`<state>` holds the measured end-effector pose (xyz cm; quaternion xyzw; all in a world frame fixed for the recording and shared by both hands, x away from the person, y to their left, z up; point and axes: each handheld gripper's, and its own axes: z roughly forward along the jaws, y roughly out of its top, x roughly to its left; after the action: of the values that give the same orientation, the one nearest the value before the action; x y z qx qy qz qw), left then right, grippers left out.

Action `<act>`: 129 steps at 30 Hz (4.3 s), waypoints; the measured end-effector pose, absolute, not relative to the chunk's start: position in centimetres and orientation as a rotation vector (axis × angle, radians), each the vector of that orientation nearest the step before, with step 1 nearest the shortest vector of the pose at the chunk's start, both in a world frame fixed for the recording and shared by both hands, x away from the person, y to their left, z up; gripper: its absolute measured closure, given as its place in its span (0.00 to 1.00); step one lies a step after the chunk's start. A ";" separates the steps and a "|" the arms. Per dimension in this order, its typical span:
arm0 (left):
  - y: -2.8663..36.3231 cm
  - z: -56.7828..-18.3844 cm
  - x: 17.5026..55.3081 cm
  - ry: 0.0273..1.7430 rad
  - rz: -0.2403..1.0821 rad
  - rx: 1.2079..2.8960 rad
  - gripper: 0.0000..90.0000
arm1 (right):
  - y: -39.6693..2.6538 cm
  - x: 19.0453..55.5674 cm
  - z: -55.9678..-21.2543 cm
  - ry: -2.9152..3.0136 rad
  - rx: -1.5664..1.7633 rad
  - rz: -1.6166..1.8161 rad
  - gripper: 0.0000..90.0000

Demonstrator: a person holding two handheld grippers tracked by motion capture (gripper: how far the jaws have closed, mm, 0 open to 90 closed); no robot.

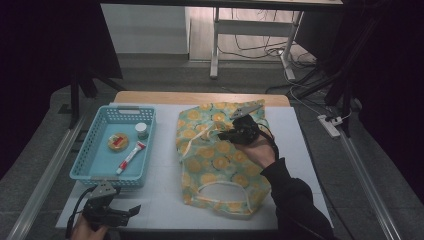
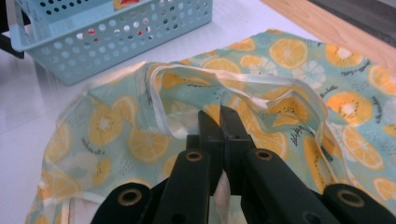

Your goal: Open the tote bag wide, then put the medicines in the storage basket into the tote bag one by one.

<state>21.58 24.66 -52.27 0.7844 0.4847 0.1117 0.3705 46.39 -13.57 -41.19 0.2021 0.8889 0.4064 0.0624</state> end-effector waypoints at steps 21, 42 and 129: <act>24.7 -52.3 21.6 1.245 0.283 2.007 0.01 | -12.4 48.6 -38.1 2.662 0.615 1.246 1.00; 24.8 -52.2 21.5 1.250 0.283 1.996 0.00 | -12.3 48.9 -37.3 2.643 0.596 1.264 1.00; 27.7 -47.4 25.3 1.269 0.321 1.908 0.00 | -12.7 49.0 -39.0 2.646 0.599 1.276 1.00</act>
<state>25.31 27.67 -47.42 0.7549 0.5022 0.1269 0.4022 48.99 -12.68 -39.00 0.1994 0.8803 0.4244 0.0717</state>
